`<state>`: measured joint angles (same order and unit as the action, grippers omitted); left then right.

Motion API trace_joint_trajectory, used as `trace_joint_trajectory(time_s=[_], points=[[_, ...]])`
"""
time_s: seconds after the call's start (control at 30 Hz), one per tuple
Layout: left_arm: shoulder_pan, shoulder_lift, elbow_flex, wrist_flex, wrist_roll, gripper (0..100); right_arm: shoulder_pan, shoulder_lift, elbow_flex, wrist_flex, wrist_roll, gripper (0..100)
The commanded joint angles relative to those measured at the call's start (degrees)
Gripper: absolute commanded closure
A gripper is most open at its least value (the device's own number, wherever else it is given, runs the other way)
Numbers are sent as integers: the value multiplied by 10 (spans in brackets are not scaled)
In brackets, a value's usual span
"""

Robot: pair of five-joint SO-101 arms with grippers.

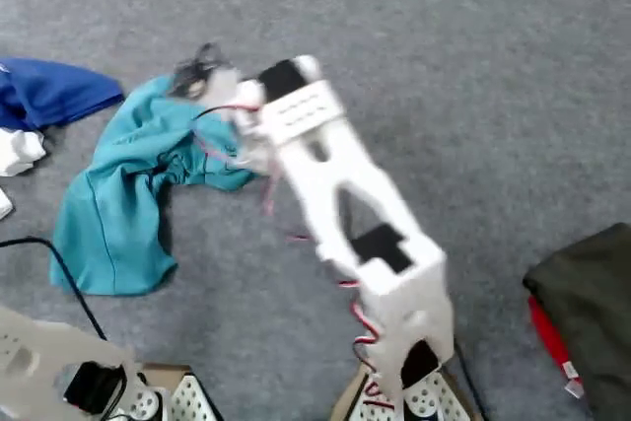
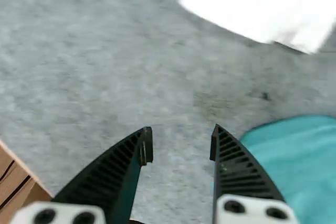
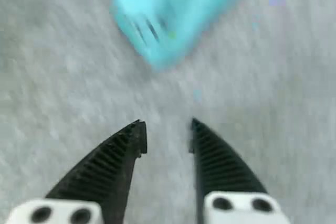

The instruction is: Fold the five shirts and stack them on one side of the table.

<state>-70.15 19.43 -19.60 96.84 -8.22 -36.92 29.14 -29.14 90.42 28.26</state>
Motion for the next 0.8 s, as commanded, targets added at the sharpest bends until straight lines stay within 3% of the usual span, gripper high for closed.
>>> trace_joint_trajectory(time_s=[0.0,0.17,0.37,0.6,0.77], points=[[-46,-11,-32,5,-23,811,-91,75,-160,41,8,814],[-98,-12,-33,4,-46,811,-199,185,-342,118,5,814],[-162,-8,-57,2,-47,809,-284,243,-409,114,-2,811],[-186,-7,-85,2,-47,808,-335,304,-449,84,-3,812],[-186,-7,-84,2,-47,810,-320,380,-451,63,-4,839]])
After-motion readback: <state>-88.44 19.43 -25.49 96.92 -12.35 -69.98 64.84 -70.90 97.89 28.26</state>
